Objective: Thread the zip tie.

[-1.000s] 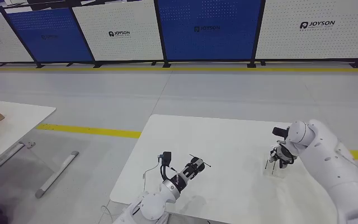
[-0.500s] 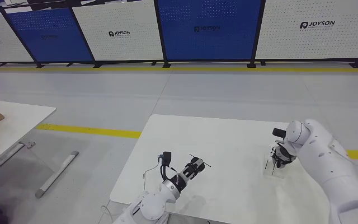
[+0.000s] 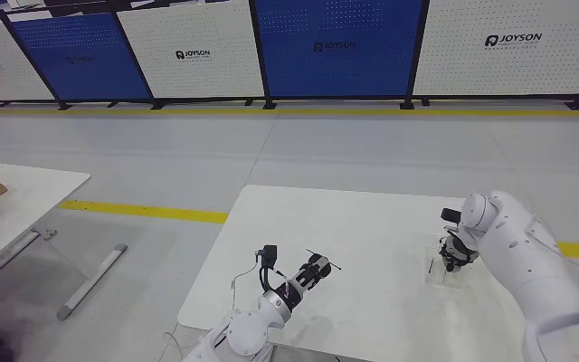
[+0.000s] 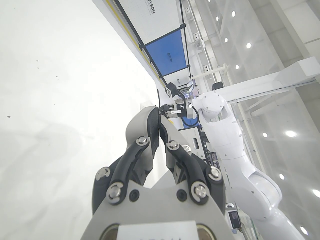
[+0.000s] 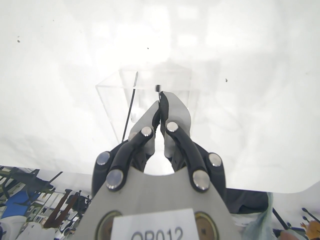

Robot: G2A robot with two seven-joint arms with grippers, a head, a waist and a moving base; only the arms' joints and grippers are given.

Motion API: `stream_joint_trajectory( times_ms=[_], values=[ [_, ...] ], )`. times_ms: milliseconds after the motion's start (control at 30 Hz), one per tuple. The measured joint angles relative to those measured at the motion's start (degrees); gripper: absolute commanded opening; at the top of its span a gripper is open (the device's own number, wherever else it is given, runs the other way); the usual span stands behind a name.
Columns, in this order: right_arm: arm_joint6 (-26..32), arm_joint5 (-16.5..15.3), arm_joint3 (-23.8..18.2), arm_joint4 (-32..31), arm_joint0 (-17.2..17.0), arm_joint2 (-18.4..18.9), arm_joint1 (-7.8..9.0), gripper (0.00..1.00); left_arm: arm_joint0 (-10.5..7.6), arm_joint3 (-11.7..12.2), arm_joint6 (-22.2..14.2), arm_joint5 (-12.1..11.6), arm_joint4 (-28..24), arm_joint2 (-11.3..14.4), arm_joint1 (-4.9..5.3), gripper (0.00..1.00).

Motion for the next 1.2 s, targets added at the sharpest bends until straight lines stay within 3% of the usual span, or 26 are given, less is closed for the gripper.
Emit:
stream_joint_trajectory(
  times_ms=[267,600,1000,1200],
  values=[
    [-1.68,-2.61,1.44,-0.31,0.45,0.11,-0.58,0.00,0.00,0.00,0.00,0.00,0.00,0.00,0.00,0.00],
    [-4.97,-5.22,-0.09,-0.86,-0.72,1.11,0.31,0.00,0.00,0.00,0.00,0.00,0.00,0.00,0.00,0.00],
    [-5.42,-5.91,-7.98,-3.00,-4.00,3.14,3.09,0.00,0.00,0.00,0.00,0.00,0.00,0.00,0.00,0.00],
    [-3.82,-4.42,-14.01,-4.67,-6.21,4.86,5.06,0.00,0.00,0.00,0.00,0.00,0.00,0.00,0.00,0.00]
  ],
)
